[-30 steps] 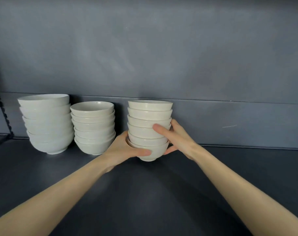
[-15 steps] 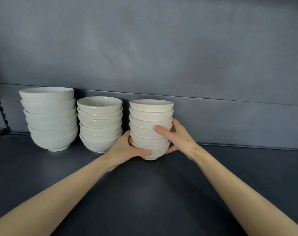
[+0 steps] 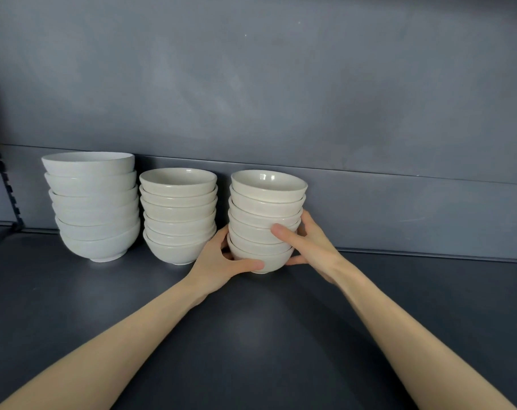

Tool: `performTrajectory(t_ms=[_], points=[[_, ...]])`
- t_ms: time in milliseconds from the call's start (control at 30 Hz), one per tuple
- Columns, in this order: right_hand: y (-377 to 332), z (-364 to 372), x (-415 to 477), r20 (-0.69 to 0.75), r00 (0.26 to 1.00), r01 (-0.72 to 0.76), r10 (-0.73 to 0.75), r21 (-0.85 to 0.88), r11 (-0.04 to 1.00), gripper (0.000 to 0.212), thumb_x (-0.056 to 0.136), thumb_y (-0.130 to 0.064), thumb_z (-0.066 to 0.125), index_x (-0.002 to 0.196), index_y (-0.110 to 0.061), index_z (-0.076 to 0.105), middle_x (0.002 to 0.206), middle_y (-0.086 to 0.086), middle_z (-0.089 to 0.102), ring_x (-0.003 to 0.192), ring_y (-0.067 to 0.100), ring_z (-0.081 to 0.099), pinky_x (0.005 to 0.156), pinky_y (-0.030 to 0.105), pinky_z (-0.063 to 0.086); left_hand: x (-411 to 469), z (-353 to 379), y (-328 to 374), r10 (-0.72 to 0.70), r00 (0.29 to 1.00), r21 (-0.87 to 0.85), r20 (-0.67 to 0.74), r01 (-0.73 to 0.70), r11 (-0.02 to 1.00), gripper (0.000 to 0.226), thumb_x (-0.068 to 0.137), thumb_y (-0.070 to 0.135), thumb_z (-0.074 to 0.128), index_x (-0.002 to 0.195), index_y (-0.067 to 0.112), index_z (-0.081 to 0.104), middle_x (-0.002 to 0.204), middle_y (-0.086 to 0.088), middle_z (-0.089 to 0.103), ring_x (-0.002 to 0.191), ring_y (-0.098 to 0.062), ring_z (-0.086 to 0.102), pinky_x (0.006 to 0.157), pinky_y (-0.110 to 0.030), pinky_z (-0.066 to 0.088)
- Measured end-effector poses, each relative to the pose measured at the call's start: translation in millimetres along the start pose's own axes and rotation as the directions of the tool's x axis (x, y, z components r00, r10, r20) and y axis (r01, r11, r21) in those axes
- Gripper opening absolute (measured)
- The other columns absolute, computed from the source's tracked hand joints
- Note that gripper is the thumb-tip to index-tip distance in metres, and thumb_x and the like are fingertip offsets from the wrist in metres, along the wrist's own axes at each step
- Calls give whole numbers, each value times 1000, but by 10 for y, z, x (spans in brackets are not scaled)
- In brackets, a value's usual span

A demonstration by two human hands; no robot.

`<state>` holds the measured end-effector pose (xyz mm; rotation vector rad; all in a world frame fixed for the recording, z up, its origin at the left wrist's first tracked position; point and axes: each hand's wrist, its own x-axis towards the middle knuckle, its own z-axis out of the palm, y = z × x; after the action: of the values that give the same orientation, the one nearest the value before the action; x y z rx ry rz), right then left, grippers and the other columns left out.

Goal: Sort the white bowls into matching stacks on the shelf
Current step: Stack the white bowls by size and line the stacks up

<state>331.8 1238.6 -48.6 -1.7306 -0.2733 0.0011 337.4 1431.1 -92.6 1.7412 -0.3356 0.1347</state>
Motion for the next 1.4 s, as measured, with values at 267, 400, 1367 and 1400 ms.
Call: performTrajectory(t_ms=[267,400,1367,1400], points=[[28,12,43,2,1000,19,-19,15,1000,80,77,-37,72,145,-34,31,136,-13,47,111,0,52,88,47,55,-3,-2,-46,27,996,0,-83,-27,1000,73,66,12,85,130,24,53,117,14,65,105,3,59,77,-5,48],[37,30,53,-33,999,24,-24,-1,1000,75,80,-34,72,144,-34,33,136,-14,47,117,7,52,91,47,54,-1,14,-52,33,996,-19,-88,-35,999,75,68,9,84,133,22,50,118,15,62,105,5,57,78,-3,47],[4,47,101,-39,995,86,-90,-93,992,77,80,-33,72,144,-20,31,137,-6,50,121,8,51,98,28,47,-28,9,-41,11,992,-54,-124,-18,998,69,70,11,83,126,31,48,110,19,60,107,-5,58,77,-7,48],[-8,36,100,-44,993,107,-111,-97,990,77,80,-32,73,144,-20,32,136,-8,51,119,7,51,96,25,46,-25,7,-44,10,992,-55,-126,-17,998,69,69,11,83,126,30,49,111,18,61,107,-5,58,78,-7,49]])
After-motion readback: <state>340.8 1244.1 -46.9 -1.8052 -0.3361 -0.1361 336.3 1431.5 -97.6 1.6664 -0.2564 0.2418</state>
